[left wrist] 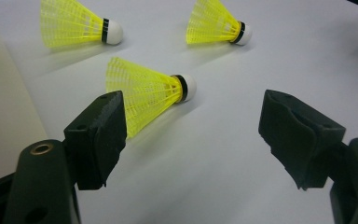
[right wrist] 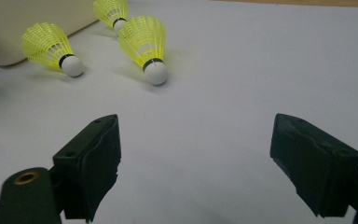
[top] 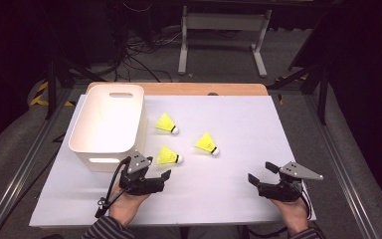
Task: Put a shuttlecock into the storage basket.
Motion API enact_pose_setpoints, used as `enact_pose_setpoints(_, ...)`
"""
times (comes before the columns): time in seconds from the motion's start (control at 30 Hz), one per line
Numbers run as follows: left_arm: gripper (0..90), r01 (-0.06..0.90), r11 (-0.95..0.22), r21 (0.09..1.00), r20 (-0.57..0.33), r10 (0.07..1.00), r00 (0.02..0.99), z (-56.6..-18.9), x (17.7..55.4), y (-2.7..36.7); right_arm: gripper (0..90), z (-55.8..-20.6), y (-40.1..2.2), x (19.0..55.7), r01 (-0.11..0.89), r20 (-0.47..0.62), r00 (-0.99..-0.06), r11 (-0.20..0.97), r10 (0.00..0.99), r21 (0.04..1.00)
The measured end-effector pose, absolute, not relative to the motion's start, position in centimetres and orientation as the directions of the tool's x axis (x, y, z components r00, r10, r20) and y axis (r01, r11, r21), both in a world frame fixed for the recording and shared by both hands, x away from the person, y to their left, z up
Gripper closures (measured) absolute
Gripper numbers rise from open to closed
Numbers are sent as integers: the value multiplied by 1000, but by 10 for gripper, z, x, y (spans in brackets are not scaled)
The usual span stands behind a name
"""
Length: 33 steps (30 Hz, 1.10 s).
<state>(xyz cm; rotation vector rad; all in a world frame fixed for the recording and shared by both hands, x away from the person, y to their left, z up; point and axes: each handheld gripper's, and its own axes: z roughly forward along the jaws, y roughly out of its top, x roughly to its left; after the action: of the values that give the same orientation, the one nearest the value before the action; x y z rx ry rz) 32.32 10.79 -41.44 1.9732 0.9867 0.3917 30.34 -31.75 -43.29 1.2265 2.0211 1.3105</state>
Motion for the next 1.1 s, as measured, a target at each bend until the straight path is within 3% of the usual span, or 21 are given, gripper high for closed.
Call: enact_pose_setpoints(1.1, 285, 668, -326, 669, -133, 831, 539, -409, 360, 83, 168, -432, -315, 303, 433, 83, -522, 180, 849, 883)
